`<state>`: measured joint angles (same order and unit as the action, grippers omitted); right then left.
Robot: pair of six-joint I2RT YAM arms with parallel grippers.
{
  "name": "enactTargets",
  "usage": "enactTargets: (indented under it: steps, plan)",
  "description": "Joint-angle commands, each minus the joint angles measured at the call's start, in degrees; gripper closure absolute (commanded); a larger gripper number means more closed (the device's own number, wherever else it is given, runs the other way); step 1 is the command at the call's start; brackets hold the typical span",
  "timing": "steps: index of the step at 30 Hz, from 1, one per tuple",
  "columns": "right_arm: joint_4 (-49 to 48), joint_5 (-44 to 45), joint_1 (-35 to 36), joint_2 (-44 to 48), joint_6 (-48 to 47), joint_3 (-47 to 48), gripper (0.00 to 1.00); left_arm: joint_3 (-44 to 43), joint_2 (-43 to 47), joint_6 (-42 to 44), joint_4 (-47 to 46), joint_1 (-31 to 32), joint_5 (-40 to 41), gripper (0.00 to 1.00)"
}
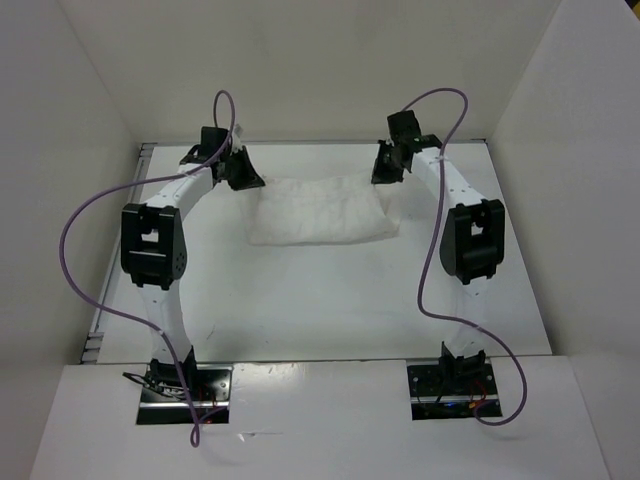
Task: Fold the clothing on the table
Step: Fold the skirt
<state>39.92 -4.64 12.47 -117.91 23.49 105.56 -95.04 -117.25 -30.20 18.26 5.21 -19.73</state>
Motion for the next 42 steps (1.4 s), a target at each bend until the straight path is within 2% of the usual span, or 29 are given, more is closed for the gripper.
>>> enactTargets:
  steps: [1,4,6,9,14,18,20,21,22,23,24,26,28,29,30,32,33,34,37,38,41,42]
  plan:
    - [-0.1,1.3,-0.6,-1.5,-2.0,8.3,1.00,-3.8,-0.3,0.1,-0.2,-1.3,1.0,0.98]
    - [0.5,1.3,-0.6,0.7,-2.5,5.4,1.00,-0.9,2.4,0.1,-0.1,-1.3,0.3,0.98]
    - [-1.9,1.3,-0.6,4.5,-2.5,0.0,1.00,1.3,3.5,0.1,-1.3,-1.3,1.6,0.98]
    - [-4.2,4.0,-0.1,4.3,-3.3,-2.4,1.00,0.8,1.3,0.8,-1.3,-1.3,2.7,0.98]
    - [-6.3,2.9,-1.1,-3.1,-3.9,6.2,1.00,-6.5,-3.4,0.8,1.5,-1.3,5.5,0.99]
    - [-9.2,0.9,-1.1,-12.2,-5.1,13.4,1.00,-7.1,-4.7,-0.4,2.7,-1.8,10.3,1.00]
    - [-7.2,0.3,-1.1,-16.5,-5.7,22.2,0.96,-8.4,-6.6,-1.0,4.2,-1.8,11.2,0.99]
    - [-4.7,0.3,-1.1,-18.7,-5.7,25.2,0.87,-9.4,-7.5,-1.0,5.6,-1.8,12.5,0.94]
    - [-3.6,0.3,-1.7,-22.3,-5.7,31.0,0.82,-10.9,-8.2,-1.7,5.6,-1.8,13.0,0.81]
    - [-2.5,-1.1,-1.7,-23.8,-5.7,33.6,0.77,-11.5,-9.3,-2.4,5.6,-1.8,13.6,0.55]
    - [-0.3,-1.2,-2.4,-25.0,-5.7,36.3,0.73,-12.2,-9.3,-2.4,5.6,-1.8,14.2,0.49]
    - [2.0,-1.9,-2.4,-25.8,-5.7,42.0,0.68,-14.0,-8.7,-3.2,4.9,-2.3,17.0,0.44]
    - [2.5,-1.0,-2.4,-23.9,-5.7,42.0,0.60,-14.7,-7.0,-3.7,4.3,-2.3,20.2,0.35]
    - [2.5,-0.3,-2.4,-20.9,-6.3,40.8,0.58,-14.7,-5.1,-3.1,4.3,-2.3,21.0,0.35]
    - [2.5,1.5,-2.4,-19.2,-6.9,39.5,0.50,-14.7,-4.0,-2.6,4.3,-2.3,21.0,0.35]
    - [2.5,3.3,-2.4,-13.7,-6.9,32.9,0.41,-13.1,-0.4,-0.8,3.8,-2.3,17.9,0.35]
    - [1.4,3.9,-2.9,-11.8,-6.9,26.9,0.34,-9.1,1.0,0.0,3.1,-2.3,15.6,0.38]
    - [0.9,3.9,-2.9,-8.5,-6.9,24.1,0.34,-6.7,3.9,0.6,0.7,-1.8,9.0,0.53]
    - [0.9,5.9,-4.3,-4.5,-6.4,13.9,0.32,1.3,7.9,2.8,-1.8,0.2,1.0,0.87]
    - [0.2,5.9,-4.3,-2.1,-6.3,11.2,0.32,2.7,7.9,3.4,-2.4,1.4,-5.4,1.00]
    - [-1.9,3.2,-6.2,1.3,-5.8,-0.3,0.29,5.0,7.4,4.1,-4.1,3.0,-14.0,1.00]
    - [-2.6,-0.1,-6.8,1.3,-5.8,-2.1,0.29,5.0,6.6,4.1,-4.9,3.6,-14.0,1.00]
